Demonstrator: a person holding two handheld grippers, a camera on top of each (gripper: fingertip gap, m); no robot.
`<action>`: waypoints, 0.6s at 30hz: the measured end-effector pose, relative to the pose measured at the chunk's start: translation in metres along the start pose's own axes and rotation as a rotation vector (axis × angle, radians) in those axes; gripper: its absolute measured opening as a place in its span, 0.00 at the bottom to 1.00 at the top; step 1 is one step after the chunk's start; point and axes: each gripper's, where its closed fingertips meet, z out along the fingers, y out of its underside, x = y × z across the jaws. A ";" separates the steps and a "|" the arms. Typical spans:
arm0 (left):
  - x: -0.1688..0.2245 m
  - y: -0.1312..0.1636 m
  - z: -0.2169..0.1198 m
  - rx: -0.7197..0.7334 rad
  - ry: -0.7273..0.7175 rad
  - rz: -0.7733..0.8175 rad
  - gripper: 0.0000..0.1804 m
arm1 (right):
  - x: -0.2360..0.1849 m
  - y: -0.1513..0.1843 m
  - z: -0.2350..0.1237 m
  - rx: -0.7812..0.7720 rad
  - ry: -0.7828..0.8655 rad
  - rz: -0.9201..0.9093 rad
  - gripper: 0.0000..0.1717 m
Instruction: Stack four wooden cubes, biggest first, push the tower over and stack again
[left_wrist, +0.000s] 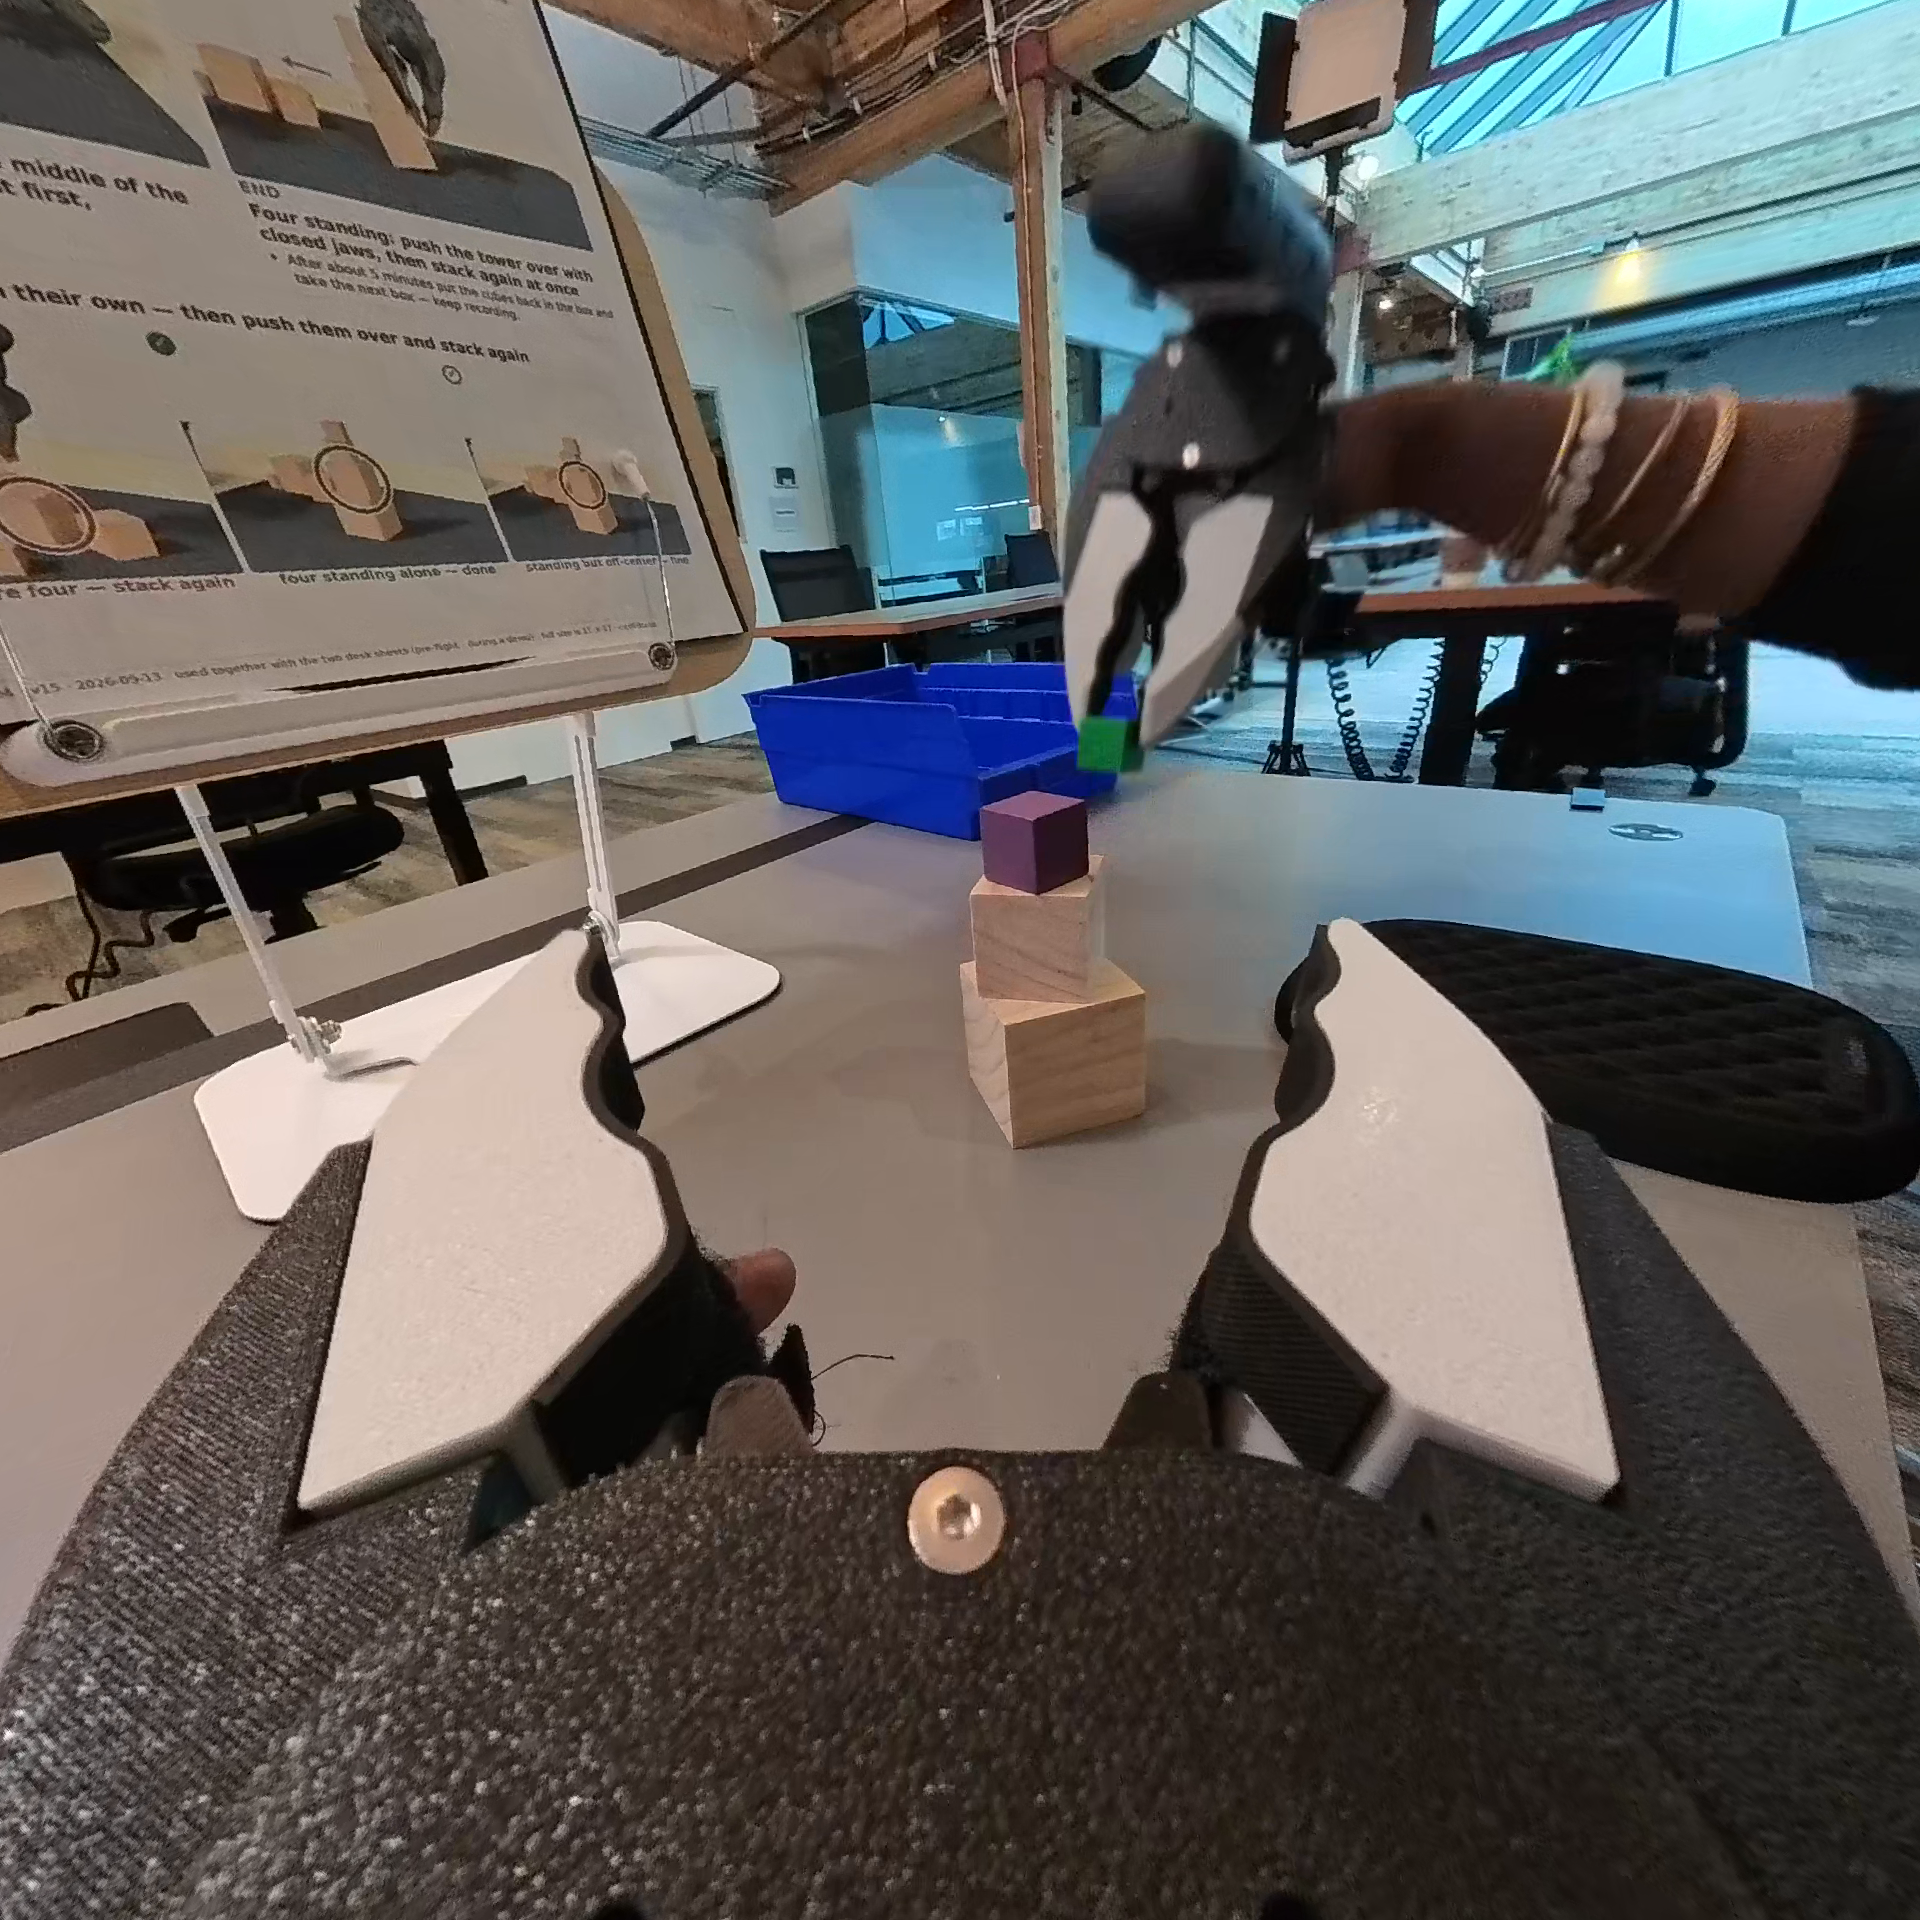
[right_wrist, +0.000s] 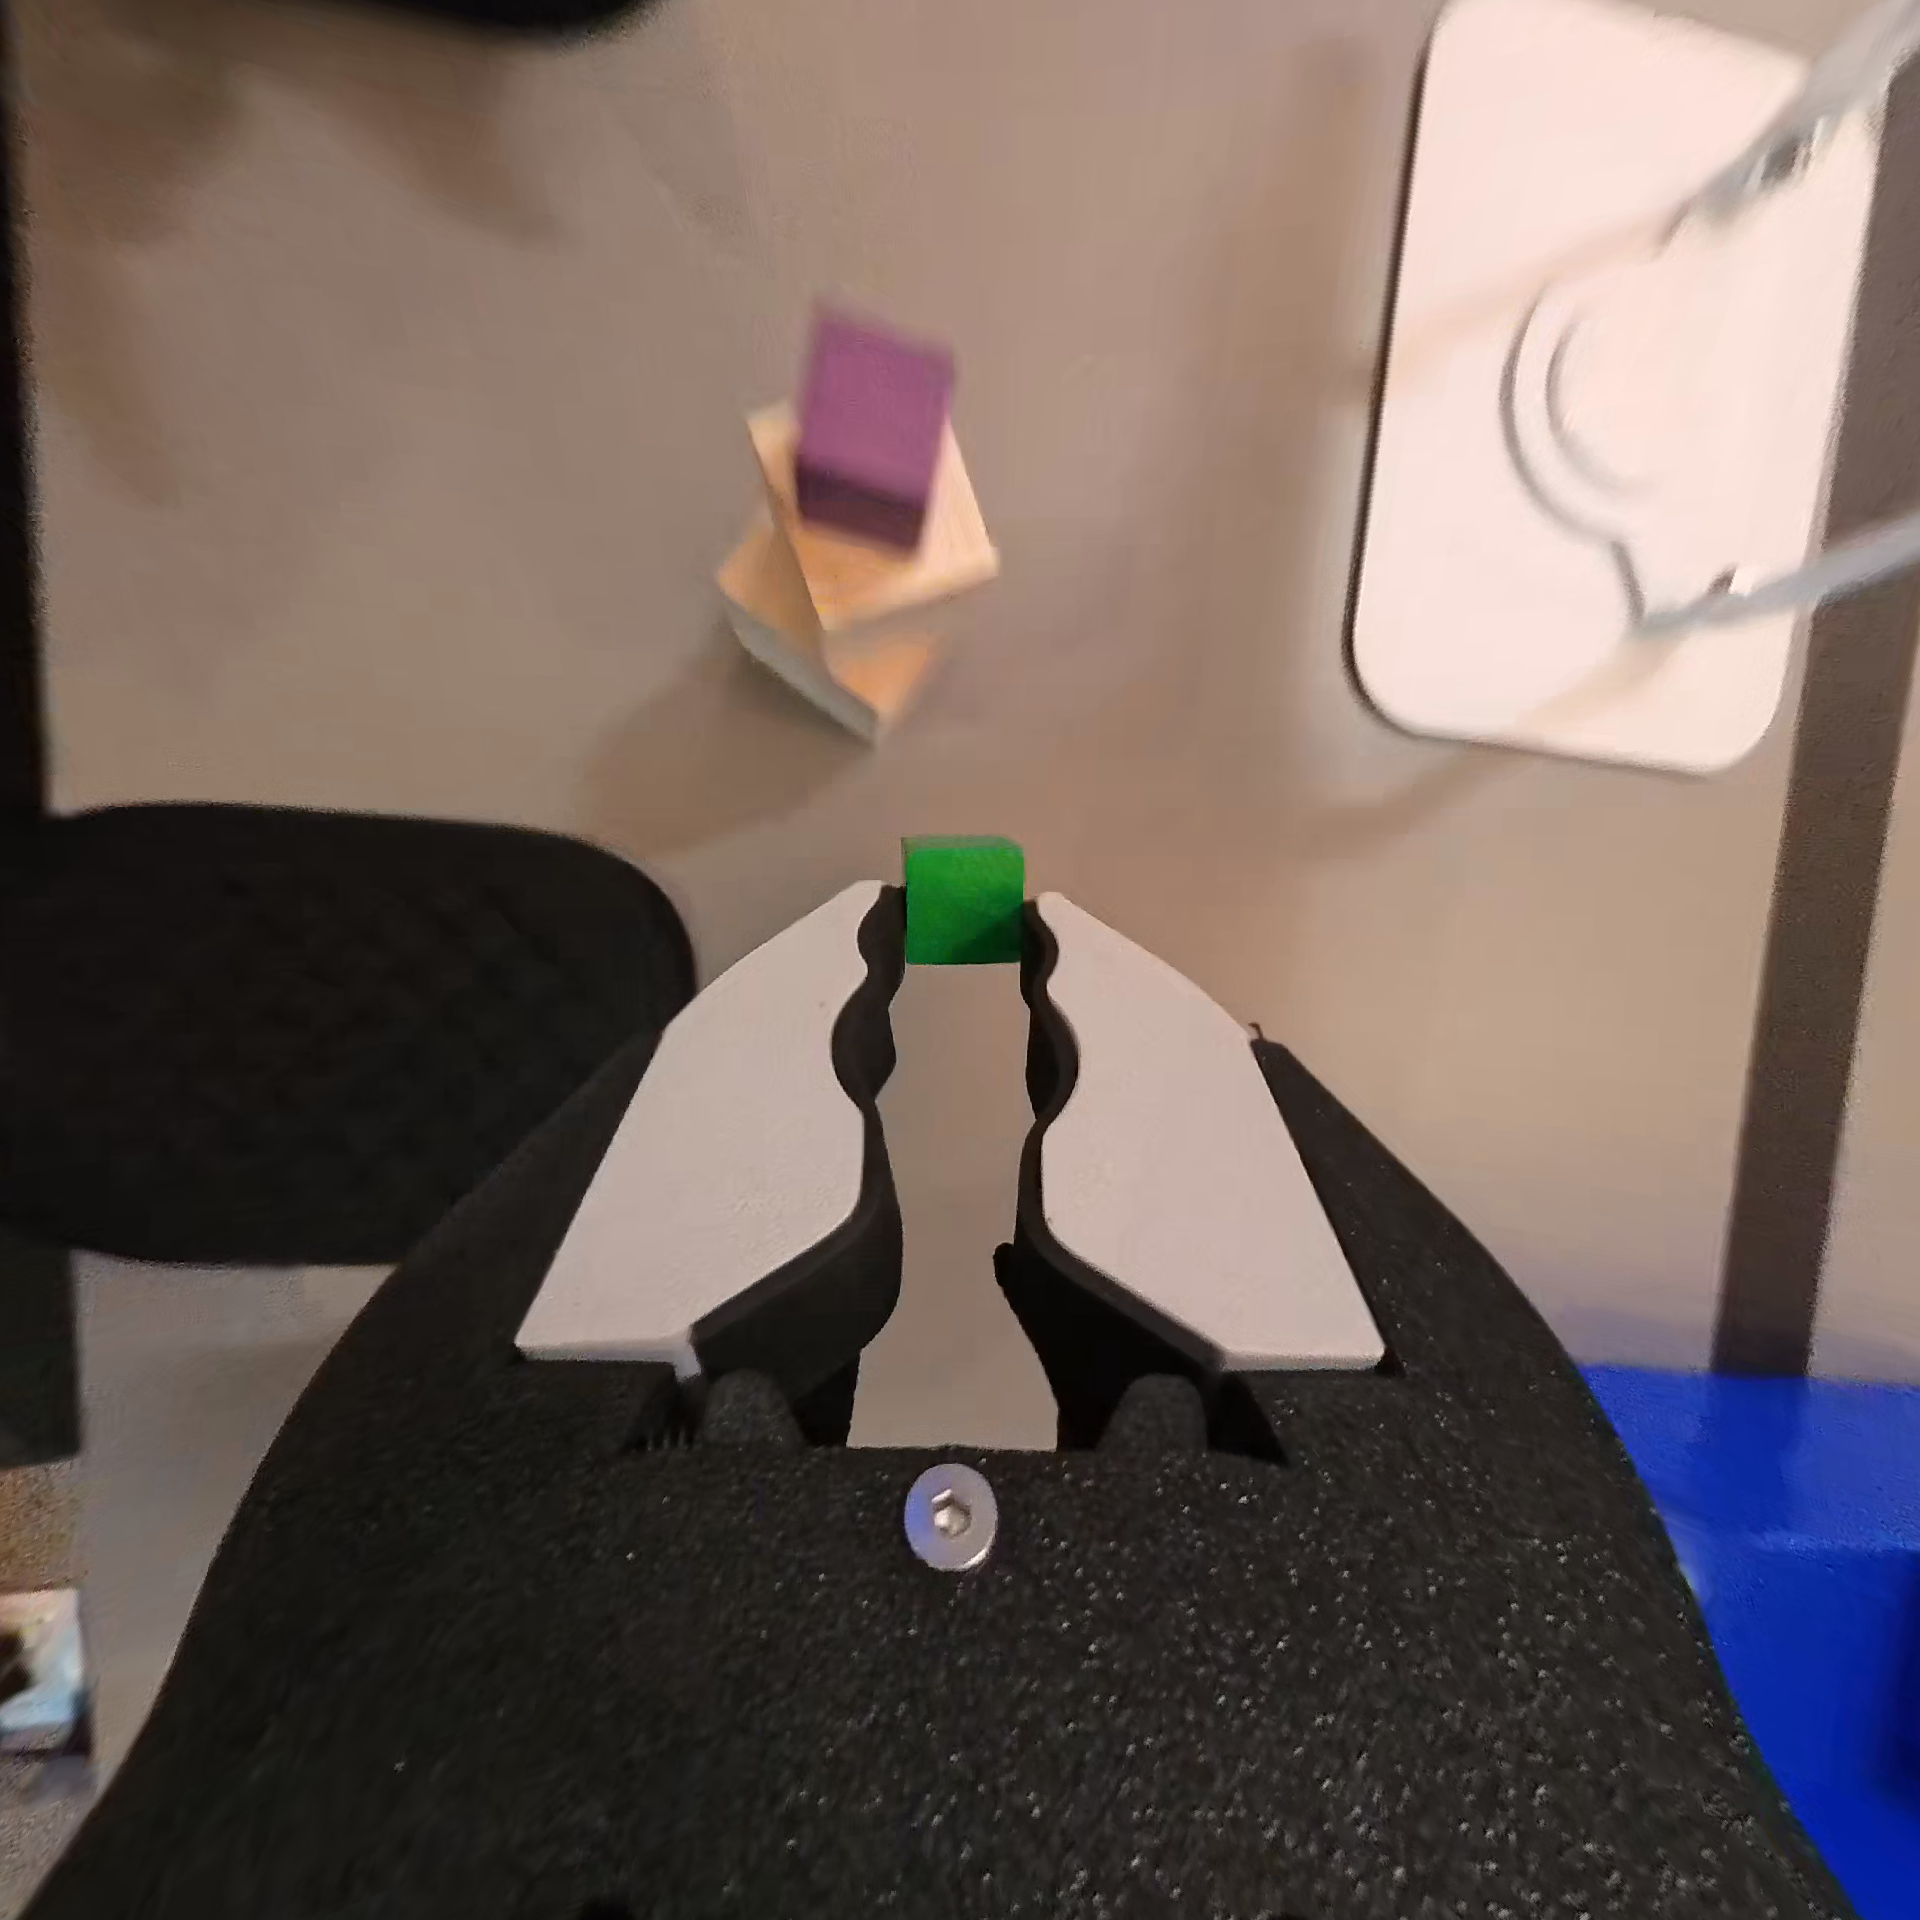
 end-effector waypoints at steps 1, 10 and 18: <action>0.000 0.000 0.000 0.001 0.002 0.002 0.67 | -0.004 -0.017 -0.005 0.008 -0.015 -0.026 0.12; 0.002 0.000 0.000 0.002 0.009 0.003 0.66 | -0.017 -0.084 0.003 -0.096 -0.073 -0.109 0.12; 0.005 0.000 0.000 -0.003 0.020 0.025 0.65 | -0.014 -0.079 0.019 -0.164 -0.080 -0.130 0.12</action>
